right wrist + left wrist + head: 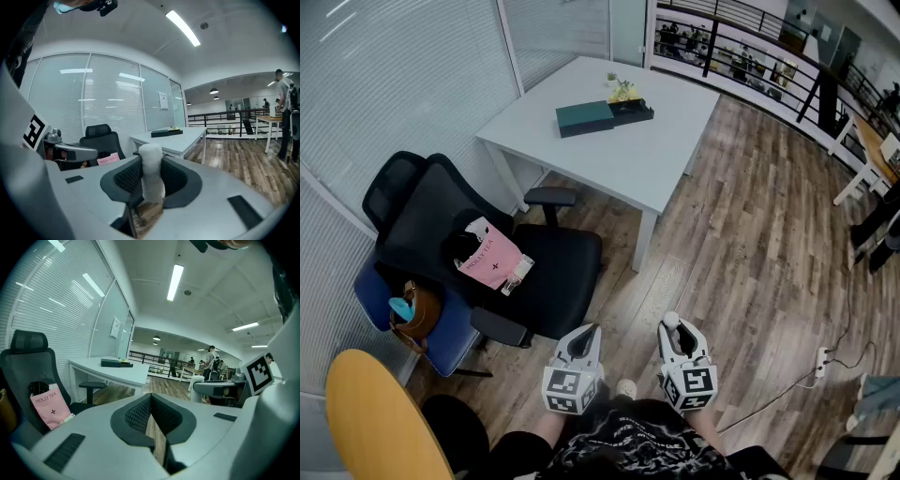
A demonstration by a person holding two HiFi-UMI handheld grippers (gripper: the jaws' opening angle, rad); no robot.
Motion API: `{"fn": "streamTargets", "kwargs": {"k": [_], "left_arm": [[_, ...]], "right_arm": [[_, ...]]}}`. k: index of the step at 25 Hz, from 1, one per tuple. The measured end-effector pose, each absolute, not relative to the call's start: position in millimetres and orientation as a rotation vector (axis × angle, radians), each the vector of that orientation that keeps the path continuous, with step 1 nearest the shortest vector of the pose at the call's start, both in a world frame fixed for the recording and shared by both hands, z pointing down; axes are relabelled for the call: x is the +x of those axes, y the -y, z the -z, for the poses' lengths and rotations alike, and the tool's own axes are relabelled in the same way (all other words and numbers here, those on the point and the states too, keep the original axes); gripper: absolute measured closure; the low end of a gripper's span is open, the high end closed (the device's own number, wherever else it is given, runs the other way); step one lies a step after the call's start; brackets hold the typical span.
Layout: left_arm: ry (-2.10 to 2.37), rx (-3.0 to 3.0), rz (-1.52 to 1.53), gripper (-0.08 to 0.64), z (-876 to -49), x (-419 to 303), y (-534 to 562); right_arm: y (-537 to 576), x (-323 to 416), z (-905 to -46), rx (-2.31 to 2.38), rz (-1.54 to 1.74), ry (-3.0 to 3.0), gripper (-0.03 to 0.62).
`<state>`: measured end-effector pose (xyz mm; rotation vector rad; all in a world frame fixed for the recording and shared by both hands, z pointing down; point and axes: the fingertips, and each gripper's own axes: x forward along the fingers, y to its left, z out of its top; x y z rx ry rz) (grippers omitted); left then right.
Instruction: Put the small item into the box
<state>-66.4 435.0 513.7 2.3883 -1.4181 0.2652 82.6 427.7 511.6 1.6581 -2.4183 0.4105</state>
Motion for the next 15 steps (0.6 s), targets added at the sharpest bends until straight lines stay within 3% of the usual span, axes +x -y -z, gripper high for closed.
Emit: {"fn": "streamTargets", "kwargs": {"k": [15], "left_arm": [[1.392, 2.406, -0.244, 0.541, -512, -88, -424]], "right_arm": [[-426, 66, -515, 1.699, -0.436, 2.365, 0.459]]}}
